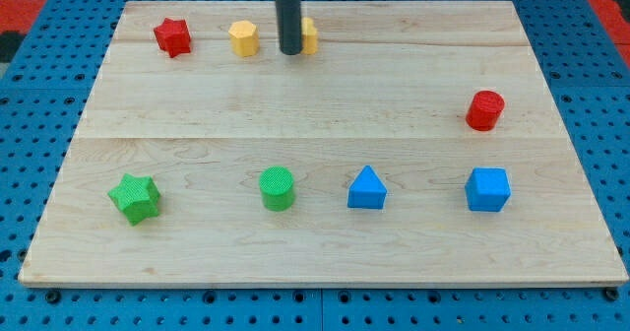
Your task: Push the red circle slightly to the left side of the board
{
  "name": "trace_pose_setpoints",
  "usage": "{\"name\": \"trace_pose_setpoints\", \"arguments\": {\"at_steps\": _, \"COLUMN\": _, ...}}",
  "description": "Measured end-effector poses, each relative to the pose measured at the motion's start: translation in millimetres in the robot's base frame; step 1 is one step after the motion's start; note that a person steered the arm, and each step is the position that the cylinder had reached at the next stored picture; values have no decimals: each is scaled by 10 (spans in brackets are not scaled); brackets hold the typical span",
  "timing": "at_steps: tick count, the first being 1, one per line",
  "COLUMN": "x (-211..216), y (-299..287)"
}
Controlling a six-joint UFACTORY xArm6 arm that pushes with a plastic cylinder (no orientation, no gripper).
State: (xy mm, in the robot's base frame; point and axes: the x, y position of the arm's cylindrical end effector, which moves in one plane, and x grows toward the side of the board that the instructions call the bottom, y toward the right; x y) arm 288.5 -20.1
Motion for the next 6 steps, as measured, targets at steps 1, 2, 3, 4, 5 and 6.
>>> {"name": "trace_pose_setpoints", "arguments": {"at_steps": 1, "x": 325, "y": 140}}
{"name": "trace_pose_setpoints", "arguments": {"at_steps": 2, "x": 508, "y": 1254}}
{"name": "trace_pose_setpoints", "arguments": {"at_steps": 3, "x": 511, "y": 2533}}
{"name": "trace_pose_setpoints", "arguments": {"at_steps": 4, "x": 1163, "y": 2997}}
{"name": "trace_pose_setpoints", "arguments": {"at_steps": 5, "x": 1300, "y": 2299}}
{"name": "trace_pose_setpoints", "arguments": {"at_steps": 6, "x": 919, "y": 1730}}
